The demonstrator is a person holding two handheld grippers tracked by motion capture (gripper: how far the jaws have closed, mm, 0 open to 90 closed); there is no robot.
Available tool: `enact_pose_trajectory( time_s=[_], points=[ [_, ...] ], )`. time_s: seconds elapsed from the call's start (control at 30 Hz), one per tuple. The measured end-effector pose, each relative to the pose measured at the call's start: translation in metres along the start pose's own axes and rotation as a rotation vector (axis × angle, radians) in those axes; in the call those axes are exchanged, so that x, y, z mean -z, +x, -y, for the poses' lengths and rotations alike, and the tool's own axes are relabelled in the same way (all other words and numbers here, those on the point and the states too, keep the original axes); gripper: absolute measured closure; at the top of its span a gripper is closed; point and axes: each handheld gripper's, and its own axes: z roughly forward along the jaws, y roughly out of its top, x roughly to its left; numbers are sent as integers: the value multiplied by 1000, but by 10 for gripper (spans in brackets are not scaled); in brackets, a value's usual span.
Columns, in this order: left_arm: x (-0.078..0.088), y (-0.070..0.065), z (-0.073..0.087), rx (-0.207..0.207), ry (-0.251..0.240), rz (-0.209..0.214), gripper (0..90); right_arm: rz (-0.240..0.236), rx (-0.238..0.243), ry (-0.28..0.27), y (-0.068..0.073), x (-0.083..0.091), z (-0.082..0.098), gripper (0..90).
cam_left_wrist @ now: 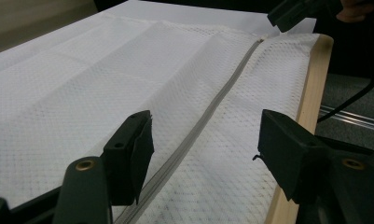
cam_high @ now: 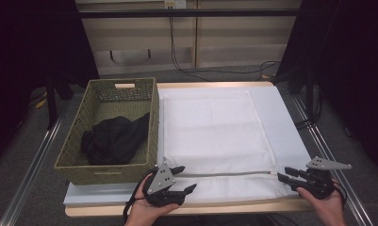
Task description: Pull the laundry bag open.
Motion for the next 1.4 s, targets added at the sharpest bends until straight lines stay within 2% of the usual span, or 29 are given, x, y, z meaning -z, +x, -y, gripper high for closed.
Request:
enact_pose_trajectory(
  time_s=[0.03, 0.1, 0.2, 0.27, 0.3, 0.43, 0.47, 0.5, 0.57, 0.6, 0.63, 0.73, 0.8, 0.87, 0.93, 0.97, 1.0, 1.03, 1.1, 1.13, 1.27, 1.4],
  points=[
    [0, 0, 0, 1, -4, 3, 350, -9, -17, -1, -2, 0, 1, 510],
    [0, 0, 0, 12, -12, -2, 349, -2, -15, 2, -2, -1, 2, 504],
    [1, -1, 1, 9, 4, -7, 344, 1, -15, 24, 1, -4, 4, 498],
    [0, -1, 3, 18, -1, 3, 339, 15, 0, 44, 3, -7, 6, 493],
    [0, -1, 3, 11, 3, 4, 333, 27, 29, 79, 6, -11, 9, 480],
    [-1, -1, 4, 7, 14, -2, 330, 54, 63, 87, 11, -12, 10, 489],
    [-1, -1, 4, 6, 16, -1, 330, 78, 79, 90, 13, -13, 11, 512],
    [-2, -2, 4, 8, 12, 6, 327, 107, 115, 98, 17, -13, 11, 524],
    [-2, -1, 4, 4, 11, 2, 327, 103, 125, 94, 16, -14, 11, 530],
    [-3, -2, 3, 9, 5, 6, 324, 109, 124, 97, 18, -14, 11, 613],
    [-3, -2, 2, 1, 14, 0, 324, 109, 124, 97, 18, -14, 11, 613],
    [-4, -3, 1, -4, 6, 11, 324, 108, 119, 103, 20, -15, 11, 692],
    [-5, -4, 0, 0, 12, 6, 325, 106, 104, 100, 19, -15, 10, 802],
    [-7, -4, 0, -3, 13, 12, 329, 101, 103, 92, 18, -16, 9, 837],
    [-9, -4, -2, -11, 22, 25, 345, 97, 107, 91, 18, -16, 9, 856],
    [-9, -4, -3, -23, 29, 14, 360, 94, 92, 87, 17, -16, 9, 873],
    [-10, -5, -4, -19, 19, 21, 360, 94, 92, 87, 17, -16, 9, 873],
    [-11, -5, -5, -20, 21, 26, 368, 77, 60, 81, 15, -15, 8, 884],
    [-12, -6, -7, -34, 26, 26, 370, 71, 51, 74, 14, -15, 8, 886],
    [-13, -6, -7, -32, 25, 36, 384, 52, 31, 58, 10, -13, 8, 888],
    [-18, -4, -8, -35, 47, 42, 416, 34, 9, 31, 9, -9, 8, 888],
    [-24, -2, -10, -20, 45, 52, 428, 30, 3, 12, 9, -6, 6, 888]
  ],
)
